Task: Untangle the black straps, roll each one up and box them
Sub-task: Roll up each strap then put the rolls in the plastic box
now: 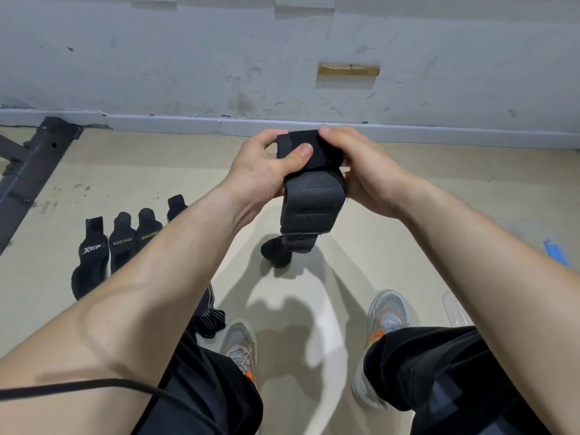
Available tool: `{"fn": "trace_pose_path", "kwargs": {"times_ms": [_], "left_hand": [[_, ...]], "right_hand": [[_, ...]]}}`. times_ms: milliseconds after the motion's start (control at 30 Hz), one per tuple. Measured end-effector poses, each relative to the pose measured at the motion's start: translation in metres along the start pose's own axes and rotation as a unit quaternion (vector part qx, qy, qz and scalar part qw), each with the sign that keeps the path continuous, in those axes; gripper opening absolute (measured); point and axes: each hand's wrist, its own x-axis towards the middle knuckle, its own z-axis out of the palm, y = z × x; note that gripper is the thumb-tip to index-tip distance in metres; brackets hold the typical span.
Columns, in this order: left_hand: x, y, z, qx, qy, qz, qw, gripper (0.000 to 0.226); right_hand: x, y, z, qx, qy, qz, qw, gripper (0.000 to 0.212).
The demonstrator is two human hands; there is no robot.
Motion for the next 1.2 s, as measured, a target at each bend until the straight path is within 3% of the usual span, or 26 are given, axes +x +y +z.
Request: {"fn": "trace_pose_path", "kwargs": {"times_ms": [100, 367, 467, 533, 800, 1000, 1100, 1200], "left_hand": [[0.000, -0.001, 0.001, 0.010, -0.003, 0.006, 1.000, 0.038], [-0.003, 0.002, 0.001, -0.019, -0.021, -0.026, 0.999, 0.041], [-0.005, 0.004, 0.003, -0.028, -0.054, -0.051, 0.997, 0.026], [-0.006, 0.006, 0.003, -0.041, -0.062, -0.065, 0.995, 0.028], [-0.006, 0.009, 0.003, -0.072, -0.011, -0.032, 0.997, 0.014], [-0.002, 0.011, -0.006, -0.132, 0.057, -0.043, 0.989, 0.029], [0.001, 0.014, -0.011, -0.135, 0.068, -0.035, 0.988, 0.020], [0.005, 0.012, -0.014, -0.096, 0.091, -0.009, 0.991, 0.030]], "right_hand": [[0.001, 0.001, 0.000, -0.060, 0.005, 0.004, 0.998, 0.042], [0.005, 0.008, -0.004, 0.009, 0.006, -0.033, 0.999, 0.030], [0.005, 0.007, -0.003, 0.026, 0.011, -0.043, 0.999, 0.018], [0.005, 0.007, -0.003, 0.015, 0.014, -0.050, 0.999, 0.019], [0.000, 0.003, 0.003, -0.002, 0.043, -0.010, 0.999, 0.034], [-0.002, 0.008, 0.002, -0.110, -0.013, 0.057, 0.992, 0.021], [-0.001, 0.010, 0.001, -0.155, -0.028, 0.057, 0.986, 0.034], [-0.003, 0.008, 0.006, -0.144, -0.025, 0.051, 0.988, 0.032]]}}
